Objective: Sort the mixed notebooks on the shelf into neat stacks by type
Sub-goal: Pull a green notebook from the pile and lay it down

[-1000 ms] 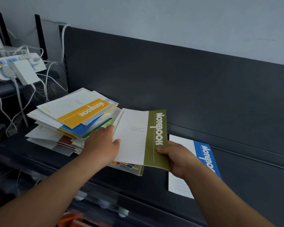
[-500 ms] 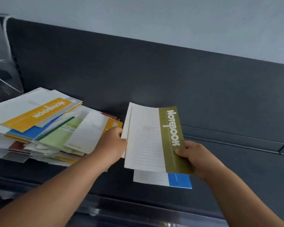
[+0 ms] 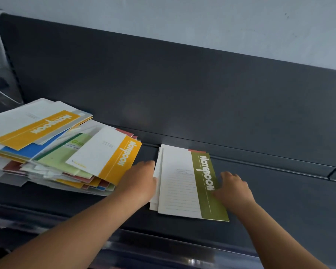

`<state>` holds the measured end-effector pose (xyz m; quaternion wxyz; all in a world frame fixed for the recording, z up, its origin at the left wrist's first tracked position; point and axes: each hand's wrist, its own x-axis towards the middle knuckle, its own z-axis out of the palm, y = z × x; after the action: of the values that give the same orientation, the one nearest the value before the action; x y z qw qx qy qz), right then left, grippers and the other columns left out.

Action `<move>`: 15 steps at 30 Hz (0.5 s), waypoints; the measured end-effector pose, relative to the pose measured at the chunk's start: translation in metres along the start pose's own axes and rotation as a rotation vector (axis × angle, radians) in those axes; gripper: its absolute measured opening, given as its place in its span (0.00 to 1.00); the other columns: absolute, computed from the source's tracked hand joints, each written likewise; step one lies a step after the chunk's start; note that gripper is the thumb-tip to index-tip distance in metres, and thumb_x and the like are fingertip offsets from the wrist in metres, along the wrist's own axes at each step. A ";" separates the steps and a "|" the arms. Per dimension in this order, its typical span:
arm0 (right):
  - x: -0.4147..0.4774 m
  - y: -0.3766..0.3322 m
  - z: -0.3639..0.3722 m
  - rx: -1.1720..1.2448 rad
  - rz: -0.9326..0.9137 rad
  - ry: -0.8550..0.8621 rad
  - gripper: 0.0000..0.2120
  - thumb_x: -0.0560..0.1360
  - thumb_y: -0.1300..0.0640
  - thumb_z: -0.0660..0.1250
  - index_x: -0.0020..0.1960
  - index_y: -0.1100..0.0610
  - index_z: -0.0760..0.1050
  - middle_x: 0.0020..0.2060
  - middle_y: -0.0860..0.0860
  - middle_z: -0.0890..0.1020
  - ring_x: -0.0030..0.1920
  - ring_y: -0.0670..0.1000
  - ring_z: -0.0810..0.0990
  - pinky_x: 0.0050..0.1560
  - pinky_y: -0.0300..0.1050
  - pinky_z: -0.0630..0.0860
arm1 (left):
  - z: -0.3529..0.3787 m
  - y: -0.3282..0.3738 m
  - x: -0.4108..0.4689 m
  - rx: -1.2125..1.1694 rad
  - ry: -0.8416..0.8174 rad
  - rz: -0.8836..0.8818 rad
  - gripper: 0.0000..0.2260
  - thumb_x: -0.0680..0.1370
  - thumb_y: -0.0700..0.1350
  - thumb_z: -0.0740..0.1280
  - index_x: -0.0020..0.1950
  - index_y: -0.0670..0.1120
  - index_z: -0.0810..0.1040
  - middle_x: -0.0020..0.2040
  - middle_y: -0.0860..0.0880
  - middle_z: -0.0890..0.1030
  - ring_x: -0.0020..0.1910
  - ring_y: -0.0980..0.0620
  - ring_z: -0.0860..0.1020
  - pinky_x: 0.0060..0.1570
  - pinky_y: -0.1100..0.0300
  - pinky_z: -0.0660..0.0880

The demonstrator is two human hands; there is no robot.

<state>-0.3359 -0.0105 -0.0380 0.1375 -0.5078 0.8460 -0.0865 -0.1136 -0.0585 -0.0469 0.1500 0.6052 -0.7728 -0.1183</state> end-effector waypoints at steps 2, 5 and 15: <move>-0.002 -0.017 0.000 0.006 -0.086 0.056 0.14 0.76 0.54 0.64 0.61 0.54 0.71 0.57 0.53 0.75 0.60 0.58 0.72 0.56 0.51 0.72 | -0.011 -0.001 -0.005 0.007 0.081 0.057 0.18 0.81 0.48 0.61 0.71 0.47 0.67 0.67 0.49 0.73 0.65 0.49 0.72 0.59 0.57 0.71; -0.006 -0.053 0.005 0.104 -0.262 0.084 0.21 0.79 0.52 0.64 0.70 0.54 0.69 0.66 0.52 0.74 0.65 0.56 0.72 0.61 0.48 0.71 | -0.030 -0.016 -0.009 0.079 0.189 0.090 0.19 0.81 0.50 0.60 0.71 0.48 0.66 0.67 0.50 0.72 0.65 0.50 0.69 0.60 0.58 0.69; -0.017 -0.165 0.050 0.761 -0.201 -0.420 0.10 0.79 0.54 0.64 0.60 0.53 0.71 0.45 0.55 0.78 0.41 0.53 0.76 0.44 0.46 0.74 | -0.070 -0.119 -0.012 0.356 0.055 -0.244 0.27 0.80 0.60 0.52 0.75 0.48 0.60 0.75 0.46 0.64 0.75 0.43 0.58 0.73 0.46 0.54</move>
<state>-0.1747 -0.0728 -0.0358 0.4745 -0.5073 0.6540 -0.2997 0.0223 -0.0750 -0.0262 0.0465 0.7140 -0.6983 0.0193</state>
